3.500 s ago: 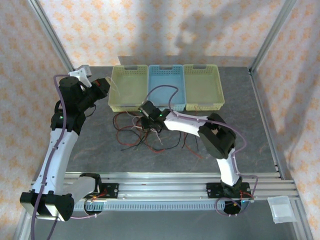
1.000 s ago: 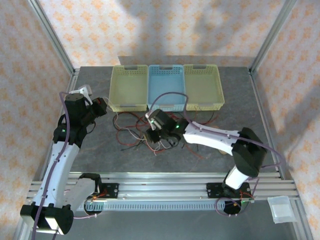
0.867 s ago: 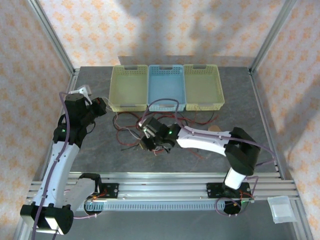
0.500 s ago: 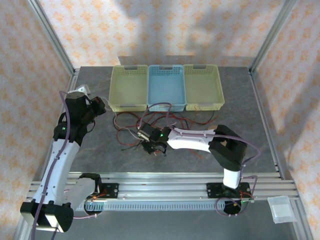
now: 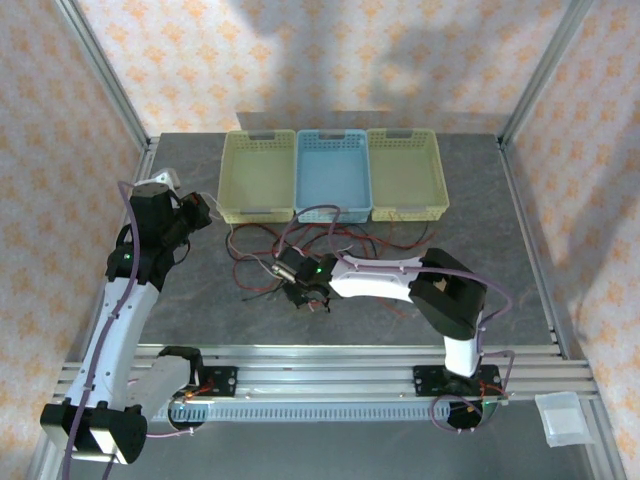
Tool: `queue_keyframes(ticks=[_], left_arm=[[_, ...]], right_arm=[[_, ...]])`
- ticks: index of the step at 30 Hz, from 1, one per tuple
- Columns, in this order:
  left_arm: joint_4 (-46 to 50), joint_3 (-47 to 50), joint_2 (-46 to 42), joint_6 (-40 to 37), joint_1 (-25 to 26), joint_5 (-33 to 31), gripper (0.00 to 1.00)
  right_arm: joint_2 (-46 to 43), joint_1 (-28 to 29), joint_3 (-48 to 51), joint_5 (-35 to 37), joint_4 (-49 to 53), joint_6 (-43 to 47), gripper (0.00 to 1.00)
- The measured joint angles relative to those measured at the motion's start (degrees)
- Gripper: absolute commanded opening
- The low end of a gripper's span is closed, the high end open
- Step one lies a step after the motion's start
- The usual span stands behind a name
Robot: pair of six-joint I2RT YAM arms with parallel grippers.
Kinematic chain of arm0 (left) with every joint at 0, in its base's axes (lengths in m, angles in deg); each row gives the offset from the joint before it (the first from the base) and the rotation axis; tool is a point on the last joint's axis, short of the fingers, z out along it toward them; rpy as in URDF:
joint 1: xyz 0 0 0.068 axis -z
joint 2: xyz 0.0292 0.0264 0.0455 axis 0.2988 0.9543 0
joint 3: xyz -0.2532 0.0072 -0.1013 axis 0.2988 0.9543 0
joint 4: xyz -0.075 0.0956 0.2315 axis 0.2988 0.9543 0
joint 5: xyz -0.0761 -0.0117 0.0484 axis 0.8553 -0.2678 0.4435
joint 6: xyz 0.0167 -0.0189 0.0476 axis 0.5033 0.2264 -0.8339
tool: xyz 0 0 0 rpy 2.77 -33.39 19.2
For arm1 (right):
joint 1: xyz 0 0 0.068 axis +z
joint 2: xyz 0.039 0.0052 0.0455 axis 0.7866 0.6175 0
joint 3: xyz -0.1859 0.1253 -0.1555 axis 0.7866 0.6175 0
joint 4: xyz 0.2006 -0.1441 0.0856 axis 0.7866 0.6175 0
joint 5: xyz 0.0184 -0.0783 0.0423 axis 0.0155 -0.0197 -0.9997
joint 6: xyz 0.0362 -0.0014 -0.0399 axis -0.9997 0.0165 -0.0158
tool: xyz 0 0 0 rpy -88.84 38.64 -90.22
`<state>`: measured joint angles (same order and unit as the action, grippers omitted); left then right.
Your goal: Untangle the cables
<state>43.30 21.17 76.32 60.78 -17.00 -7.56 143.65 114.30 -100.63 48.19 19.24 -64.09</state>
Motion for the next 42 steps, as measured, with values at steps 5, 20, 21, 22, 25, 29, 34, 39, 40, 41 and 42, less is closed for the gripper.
queue_keyframes(ticks=[5,20,21,22,25,29,34,39,40,41,42], left_arm=[[0.00,-0.02,0.00,0.00,0.00,-0.11,0.00],[3.02,-6.51,1.90,0.17,0.00,-8.07,0.00],[3.41,-7.26,1.90,0.22,0.00,-8.98,0.00],[3.76,-8.20,1.90,0.22,0.00,-10.03,0.00],[3.96,-10.43,1.88,0.26,0.00,-12.24,0.00],[4.70,-13.11,1.88,0.59,0.00,-15.17,0.00],[5.88,-15.80,1.88,0.63,0.00,-18.95,0.00],[7.48,-17.51,1.84,0.68,0.00,-23.82,0.00],[7.89,-17.53,1.84,0.90,0.00,-24.81,0.00],[8.46,-17.53,1.84,1.11,0.00,-25.86,0.00],[9.11,-17.53,1.84,1.33,0.00,-26.86,0.00]], right_arm=[[-0.02,0.00,0.00,0.42,0.24,-0.35,0.07],[-19.23,-3.19,-1.81,0.81,3.43,-0.50,0.00],[-20.70,-4.20,-2.16,0.61,3.43,-0.50,0.00],[-22.47,-5.46,-2.54,0.31,3.43,-0.50,0.00],[-26.97,-8.66,-2.91,-0.90,3.28,-0.50,0.00],[-30.77,-11.39,-3.87,-2.23,3.41,-0.48,0.00],[-33.77,-14.71,-4.57,-0.52,4.09,-0.09,0.00],[-36.37,-18.84,-4.26,4.15,5.18,-0.46,0.00],[-37.00,-19.87,-3.87,5.40,5.31,-0.85,0.00],[-37.53,-20.98,-3.41,6.60,5.49,-1.49,0.00],[-37.81,-21.90,-3.13,7.61,5.77,-2.03,0.00]])
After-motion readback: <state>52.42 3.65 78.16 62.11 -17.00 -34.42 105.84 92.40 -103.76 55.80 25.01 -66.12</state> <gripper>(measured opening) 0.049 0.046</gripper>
